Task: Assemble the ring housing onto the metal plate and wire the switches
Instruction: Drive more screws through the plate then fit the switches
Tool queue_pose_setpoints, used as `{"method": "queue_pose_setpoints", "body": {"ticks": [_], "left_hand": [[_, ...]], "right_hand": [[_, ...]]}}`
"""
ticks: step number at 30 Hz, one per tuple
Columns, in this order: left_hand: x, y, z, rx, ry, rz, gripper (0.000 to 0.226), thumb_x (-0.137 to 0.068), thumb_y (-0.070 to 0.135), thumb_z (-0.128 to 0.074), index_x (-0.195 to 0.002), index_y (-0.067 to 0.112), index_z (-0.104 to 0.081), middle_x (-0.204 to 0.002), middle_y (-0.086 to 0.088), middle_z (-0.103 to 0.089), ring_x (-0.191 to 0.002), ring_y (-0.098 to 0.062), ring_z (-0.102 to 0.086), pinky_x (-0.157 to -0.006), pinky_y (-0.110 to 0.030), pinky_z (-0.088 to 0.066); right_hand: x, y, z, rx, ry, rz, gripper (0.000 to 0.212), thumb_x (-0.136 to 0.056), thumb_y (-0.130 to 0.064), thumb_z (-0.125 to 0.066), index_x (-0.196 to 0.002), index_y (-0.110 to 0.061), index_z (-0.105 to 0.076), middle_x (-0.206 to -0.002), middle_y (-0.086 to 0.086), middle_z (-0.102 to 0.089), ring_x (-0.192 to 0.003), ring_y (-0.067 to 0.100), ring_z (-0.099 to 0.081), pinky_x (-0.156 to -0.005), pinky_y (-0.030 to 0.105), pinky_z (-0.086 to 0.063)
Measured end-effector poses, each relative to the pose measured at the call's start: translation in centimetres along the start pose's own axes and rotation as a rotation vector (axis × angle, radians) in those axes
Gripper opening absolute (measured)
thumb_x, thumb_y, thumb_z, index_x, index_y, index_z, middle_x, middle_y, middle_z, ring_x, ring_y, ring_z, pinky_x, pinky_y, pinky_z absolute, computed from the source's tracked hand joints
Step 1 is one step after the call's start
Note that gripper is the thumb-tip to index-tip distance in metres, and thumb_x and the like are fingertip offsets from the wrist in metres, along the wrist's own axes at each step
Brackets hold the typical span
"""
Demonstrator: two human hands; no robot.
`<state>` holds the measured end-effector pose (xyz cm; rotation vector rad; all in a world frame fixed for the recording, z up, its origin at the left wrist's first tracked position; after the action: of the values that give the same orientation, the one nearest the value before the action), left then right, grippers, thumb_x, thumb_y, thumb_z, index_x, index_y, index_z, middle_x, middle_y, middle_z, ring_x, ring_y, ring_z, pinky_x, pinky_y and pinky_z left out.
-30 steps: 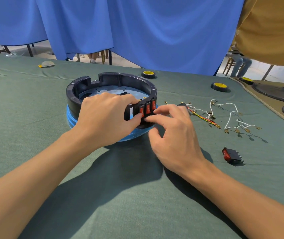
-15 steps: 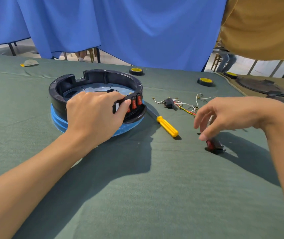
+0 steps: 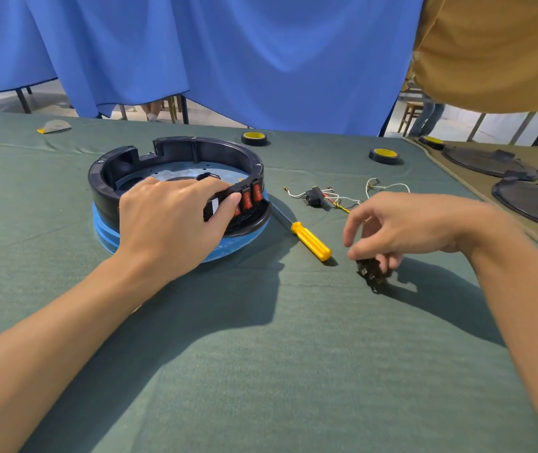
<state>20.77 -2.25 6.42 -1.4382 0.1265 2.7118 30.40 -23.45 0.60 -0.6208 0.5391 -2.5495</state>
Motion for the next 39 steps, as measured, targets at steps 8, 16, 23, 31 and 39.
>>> {"method": "queue_pose_setpoints", "body": {"ticks": [8, 16, 23, 31, 39], "left_hand": [[0.0, 0.0, 0.0, -0.006, -0.006, -0.026, 0.032, -0.09, 0.041, -0.054, -0.089, 0.02, -0.078, -0.061, -0.002, -0.071, -0.051, -0.032, -0.063, -0.059, -0.027, -0.032], [-0.5, -0.6, -0.5, -0.059, -0.126, -0.105, 0.042, -0.088, 0.051, -0.049, -0.096, 0.019, -0.075, -0.059, -0.001, -0.068, -0.054, -0.032, -0.064, -0.051, -0.024, -0.025], [-0.8, -1.7, -1.1, -0.021, -0.274, -0.204, 0.059, -0.08, 0.067, -0.036, -0.122, 0.036, -0.063, -0.079, 0.005, -0.072, -0.076, -0.03, -0.067, -0.053, -0.027, -0.031], [-0.6, -2.5, -2.0, 0.005, -0.404, -0.147, 0.072, -0.079, 0.08, -0.023, -0.078, 0.019, -0.061, -0.064, 0.001, -0.056, -0.068, -0.031, -0.056, -0.061, -0.04, -0.049], [-0.8, -0.7, -1.3, 0.126, -0.358, -0.178, 0.072, -0.084, 0.067, -0.024, -0.1, 0.014, -0.07, -0.067, -0.007, -0.068, -0.064, -0.033, -0.061, -0.061, -0.042, -0.049]], "right_hand": [[0.0, -4.9, 2.8, -0.024, 0.552, 0.306, 0.027, -0.075, -0.014, -0.071, -0.097, -0.031, -0.068, -0.096, -0.01, -0.065, -0.087, 0.008, -0.063, -0.067, 0.011, -0.048], [-1.9, -3.9, 1.0, 0.09, 0.615, 0.232, 0.046, -0.079, 0.002, -0.064, -0.121, -0.016, -0.065, -0.118, 0.005, -0.059, -0.098, 0.013, -0.056, -0.087, 0.026, -0.05], [-1.1, -3.5, 2.1, 0.036, 0.771, 0.223, 0.034, -0.081, 0.002, -0.065, -0.107, -0.017, -0.074, -0.103, 0.004, -0.069, -0.09, 0.013, -0.061, -0.091, 0.025, -0.05], [2.2, -8.4, 1.7, -0.225, 0.873, 0.508, 0.026, -0.079, -0.007, -0.076, -0.102, -0.019, -0.073, -0.086, -0.007, -0.071, -0.079, 0.0, -0.066, -0.071, 0.007, -0.049], [2.7, -11.5, -1.1, -0.22, 0.82, 0.655, 0.026, -0.078, -0.008, -0.077, -0.103, -0.013, -0.073, -0.085, 0.0, -0.072, -0.076, 0.008, -0.066, -0.07, 0.02, -0.055]]}}
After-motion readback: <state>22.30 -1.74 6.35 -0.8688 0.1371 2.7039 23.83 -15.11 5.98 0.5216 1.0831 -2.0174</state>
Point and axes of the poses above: each hand's wrist, its own x-axis away from the middle knuckle, its own z-axis out of the back of the hand, y = z × x, the point moved 10 cm from there along -x, towards the middle knuckle
